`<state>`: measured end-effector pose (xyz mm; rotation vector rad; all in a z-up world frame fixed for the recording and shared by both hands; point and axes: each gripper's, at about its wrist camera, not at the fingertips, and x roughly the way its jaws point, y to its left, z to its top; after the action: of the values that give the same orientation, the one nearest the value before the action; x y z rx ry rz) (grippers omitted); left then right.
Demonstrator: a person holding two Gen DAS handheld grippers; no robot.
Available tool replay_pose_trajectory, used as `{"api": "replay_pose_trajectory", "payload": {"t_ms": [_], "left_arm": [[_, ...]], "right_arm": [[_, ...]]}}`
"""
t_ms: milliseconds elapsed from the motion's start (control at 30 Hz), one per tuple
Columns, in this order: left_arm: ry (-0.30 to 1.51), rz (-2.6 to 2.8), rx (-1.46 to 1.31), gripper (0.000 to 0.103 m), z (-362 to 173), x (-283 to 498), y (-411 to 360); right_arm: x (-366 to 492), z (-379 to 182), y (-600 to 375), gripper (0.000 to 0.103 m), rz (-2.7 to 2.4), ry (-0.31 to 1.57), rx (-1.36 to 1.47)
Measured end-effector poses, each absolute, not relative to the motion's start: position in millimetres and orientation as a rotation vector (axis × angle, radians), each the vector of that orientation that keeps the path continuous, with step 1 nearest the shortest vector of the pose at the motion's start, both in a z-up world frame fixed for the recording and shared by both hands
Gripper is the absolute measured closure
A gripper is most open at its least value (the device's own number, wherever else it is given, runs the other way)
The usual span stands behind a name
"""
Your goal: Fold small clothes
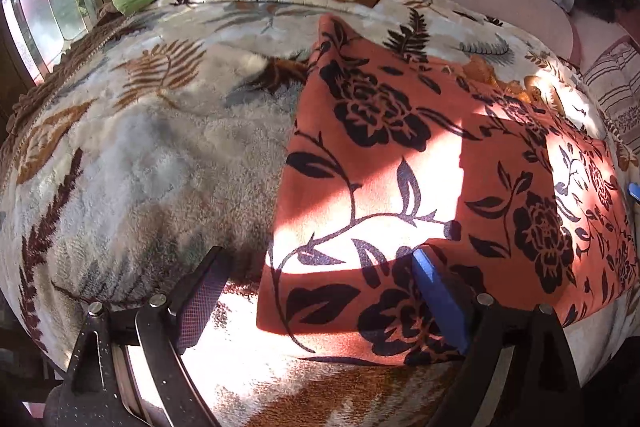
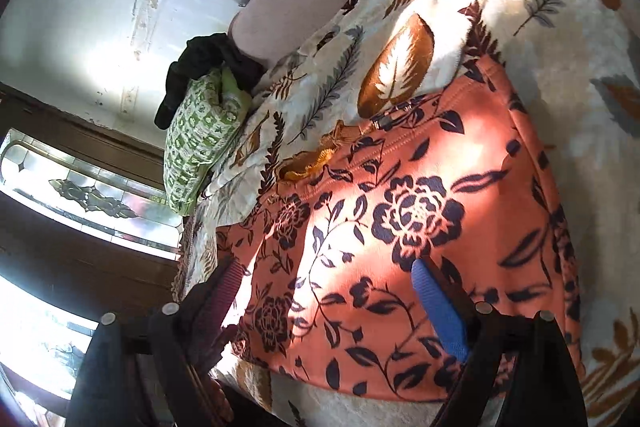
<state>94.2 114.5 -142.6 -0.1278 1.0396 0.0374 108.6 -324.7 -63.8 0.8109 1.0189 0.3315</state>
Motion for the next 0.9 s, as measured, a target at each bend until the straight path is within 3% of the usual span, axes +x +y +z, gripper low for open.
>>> {"api": "replay_pose_trajectory", "payload": {"t_ms": [167, 367, 500, 733, 900], "left_arm": [[1.0, 0.019, -0.114, 0.008, -141, 89, 113], [0.981, -0.005, -0.117, 0.006, -143, 89, 115], [0.988, -0.015, -0.124, 0.006, -140, 88, 118], [0.925, 0.024, -0.142, 0.006, -109, 68, 119], [0.894, -0.017, -0.122, 0.006, -87, 52, 96]], "right_arm": [[174, -132, -338, 0.014, 0.202, 1.202, 0.968], [193, -88, -337, 0.013, 0.245, 1.094, 0.897], [215, -132, -370, 0.013, 0.109, 1.16, 0.964], [95, -60, -356, 0.013, 0.248, 0.931, 0.898], [-25, -93, -348, 0.013, 0.26, 0.953, 1.027]]}}
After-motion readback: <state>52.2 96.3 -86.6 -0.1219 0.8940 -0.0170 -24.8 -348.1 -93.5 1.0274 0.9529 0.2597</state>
